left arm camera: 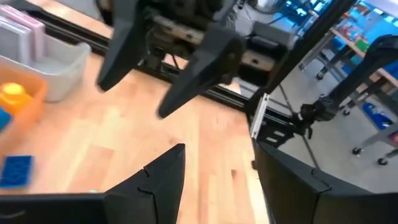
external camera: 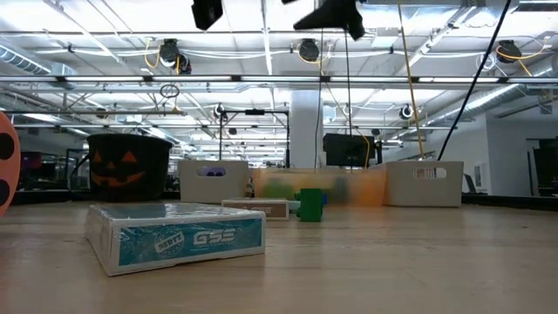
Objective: Pick & Place Toys
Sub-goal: Put the orange dice into the left gray bin
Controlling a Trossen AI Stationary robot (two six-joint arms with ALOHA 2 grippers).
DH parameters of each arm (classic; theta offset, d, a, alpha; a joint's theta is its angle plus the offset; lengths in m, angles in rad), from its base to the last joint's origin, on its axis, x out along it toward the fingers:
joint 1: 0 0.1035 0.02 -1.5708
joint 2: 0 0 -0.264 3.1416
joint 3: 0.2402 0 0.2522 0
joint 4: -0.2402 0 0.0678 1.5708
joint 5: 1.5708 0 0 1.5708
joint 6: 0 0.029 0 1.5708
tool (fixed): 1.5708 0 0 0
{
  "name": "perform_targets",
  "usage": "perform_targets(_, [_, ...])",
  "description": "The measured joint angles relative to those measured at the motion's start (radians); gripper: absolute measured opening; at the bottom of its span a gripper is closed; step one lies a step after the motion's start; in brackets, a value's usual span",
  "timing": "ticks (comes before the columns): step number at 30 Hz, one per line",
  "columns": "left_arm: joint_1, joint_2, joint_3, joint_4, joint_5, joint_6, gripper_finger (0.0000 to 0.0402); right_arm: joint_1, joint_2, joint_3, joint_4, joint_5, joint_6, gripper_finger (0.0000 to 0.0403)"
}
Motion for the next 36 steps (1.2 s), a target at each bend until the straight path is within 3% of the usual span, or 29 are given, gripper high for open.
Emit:
perform_targets(7, [-0.067,0.077,-0.008,0.002,-0.051,-0.090,0.0202,0.031,-0.007,-0.117,-0.027,-0.001,0.090,0.0224])
perform_targets(16, [-0.166,0.188,-0.007,0.030,-0.325,-0.241,0.0202,0.077,-0.110,-0.138,-0.295,0.000,0.030,0.0223])
perform_targets(20, [-0.190,0.246,-0.007,0.077,-0.396,-0.351,0.0202,0.123,-0.164,-0.138,-0.396,-0.001,0.007,0.0222])
perform_targets(26, [-0.219,0.320,-0.006,0.055,-0.433,-0.519,0.0202,0.206,-0.220,-0.149,-0.453,0.001,-0.006,0.0222])
perform_targets(36, [-0.319,0.396,-0.006,-0.056,-0.380,-0.865,0.0202,0.277,-0.286,-0.331,-0.326,-0.010,0.076,0.0222])
